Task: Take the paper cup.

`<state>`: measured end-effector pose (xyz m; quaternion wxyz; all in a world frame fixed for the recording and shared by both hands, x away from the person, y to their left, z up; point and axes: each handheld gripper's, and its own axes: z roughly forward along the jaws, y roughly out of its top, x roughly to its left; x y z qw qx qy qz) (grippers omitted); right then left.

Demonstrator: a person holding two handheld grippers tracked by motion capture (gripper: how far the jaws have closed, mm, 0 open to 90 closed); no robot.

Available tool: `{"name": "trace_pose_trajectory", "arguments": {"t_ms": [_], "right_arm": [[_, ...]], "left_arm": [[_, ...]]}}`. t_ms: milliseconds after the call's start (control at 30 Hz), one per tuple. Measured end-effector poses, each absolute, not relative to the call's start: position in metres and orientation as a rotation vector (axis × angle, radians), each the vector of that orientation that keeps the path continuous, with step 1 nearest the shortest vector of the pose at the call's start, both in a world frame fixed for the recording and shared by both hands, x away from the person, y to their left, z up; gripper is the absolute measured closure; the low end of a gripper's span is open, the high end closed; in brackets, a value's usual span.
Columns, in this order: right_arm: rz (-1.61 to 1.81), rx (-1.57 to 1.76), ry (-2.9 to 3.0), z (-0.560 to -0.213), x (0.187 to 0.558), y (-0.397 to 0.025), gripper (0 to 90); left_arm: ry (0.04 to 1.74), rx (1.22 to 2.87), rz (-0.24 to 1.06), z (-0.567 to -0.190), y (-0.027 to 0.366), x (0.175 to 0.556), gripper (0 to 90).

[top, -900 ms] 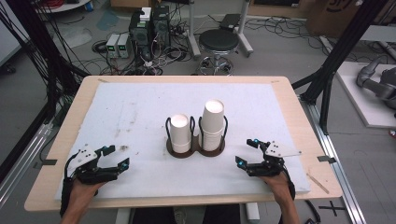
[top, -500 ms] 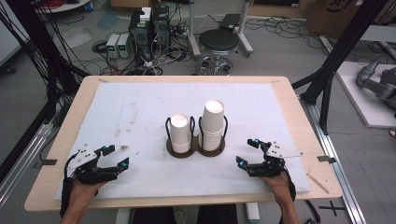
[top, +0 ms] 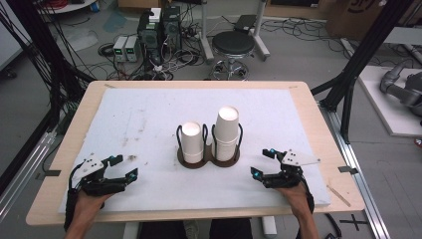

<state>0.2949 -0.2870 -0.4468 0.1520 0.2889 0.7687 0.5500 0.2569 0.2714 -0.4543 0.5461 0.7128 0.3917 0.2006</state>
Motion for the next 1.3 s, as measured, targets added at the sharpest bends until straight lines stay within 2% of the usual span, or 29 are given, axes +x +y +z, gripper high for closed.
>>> {"name": "trace_pose_trajectory", "arguments": {"t_ms": [567, 933, 1300], "right_arm": [[1.628, 0.759, 2.29, -0.392, 0.298, -0.281, 15.1], [1.576, 0.705, 2.289, -0.337, 0.305, -0.29, 15.2], [1.534, 0.669, 2.315, -0.306, 0.314, -0.287, 15.2]], "left_arm": [[0.93, 1.692, 0.474, -0.454, 0.271, 0.257, 18.3], [0.933, 1.692, 0.471, -0.454, 0.271, 0.258, 18.3], [0.936, 1.692, 0.469, -0.454, 0.271, 0.258, 18.3]]}}
